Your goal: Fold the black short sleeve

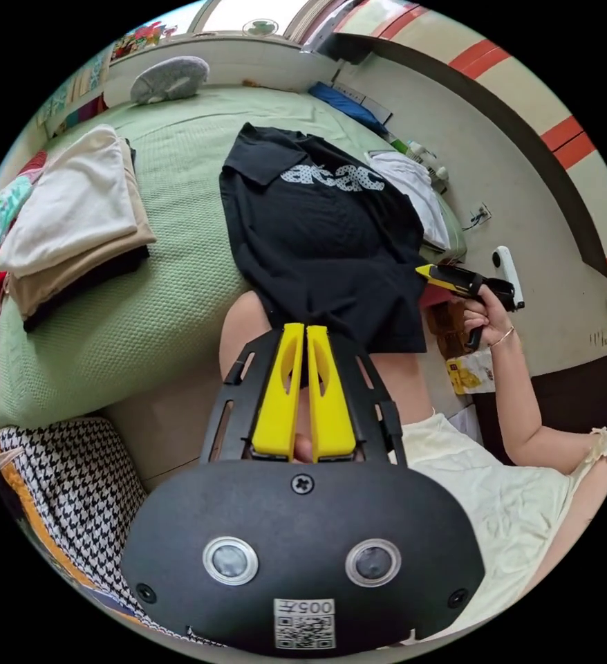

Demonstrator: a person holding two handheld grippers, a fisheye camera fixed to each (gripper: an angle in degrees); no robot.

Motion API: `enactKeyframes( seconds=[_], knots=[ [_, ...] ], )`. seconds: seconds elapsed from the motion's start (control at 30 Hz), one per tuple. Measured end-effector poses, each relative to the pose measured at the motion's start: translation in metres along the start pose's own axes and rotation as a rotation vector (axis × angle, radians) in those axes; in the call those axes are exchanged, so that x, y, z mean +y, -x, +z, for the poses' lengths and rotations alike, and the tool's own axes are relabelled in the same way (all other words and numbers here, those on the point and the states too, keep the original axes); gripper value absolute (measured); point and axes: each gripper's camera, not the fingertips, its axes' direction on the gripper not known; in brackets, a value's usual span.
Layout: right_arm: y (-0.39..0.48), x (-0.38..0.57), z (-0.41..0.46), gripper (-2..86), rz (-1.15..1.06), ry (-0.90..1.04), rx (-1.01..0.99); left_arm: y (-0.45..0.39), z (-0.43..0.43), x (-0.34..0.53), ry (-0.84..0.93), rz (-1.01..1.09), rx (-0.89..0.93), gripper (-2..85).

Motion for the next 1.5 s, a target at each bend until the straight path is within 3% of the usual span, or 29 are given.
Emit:
enactKeyframes(
  seconds=[0.27, 0.53, 0.63, 0.9, 1.13, 1.37, 1.5],
  knots=[
    [0.068, 0.012, -0.085, -0.9, -0.232, 0.038, 0.001, 0.011, -0.093, 0.022, -0.091, -0.014, -0.042, 0.1],
    [0.078, 0.02, -0.032, -0.4, -0.253, 0.354, 0.074, 0.04, -0.077, 0.03, 0.023, -0.173, 0.035, 0.3],
    [0.084, 0.008, -0.025, 0.8, -0.257, 0.327, 0.239, 0.05, -0.071, 0.015, 0.005, -0.197, 0.02, 0.6],
    [0.148, -0.098, -0.033, 8.4, -0.416, -0.014, 0.388, 0.042, -0.045, -0.141, -0.131, 0.04, -0.125, 6.6],
    [0.158, -0.246, 0.071, 10.9, -0.365, 0.041, 0.42, 0.076, 0.087, -0.324, -0.104, 0.001, 0.033, 9.0],
    [0.167, -0.315, 0.153, 11.8, -0.268, 0.153, 0.656, 0.06, 0.167, -0.411, -0.014, -0.005, -0.16, 13.7],
    [0.189, -0.31, 0.172, 10.2, -0.306, 0.121, 0.721, 0.039, 0.183, -0.418, 0.002, 0.04, -0.268, 13.2]
  ],
)
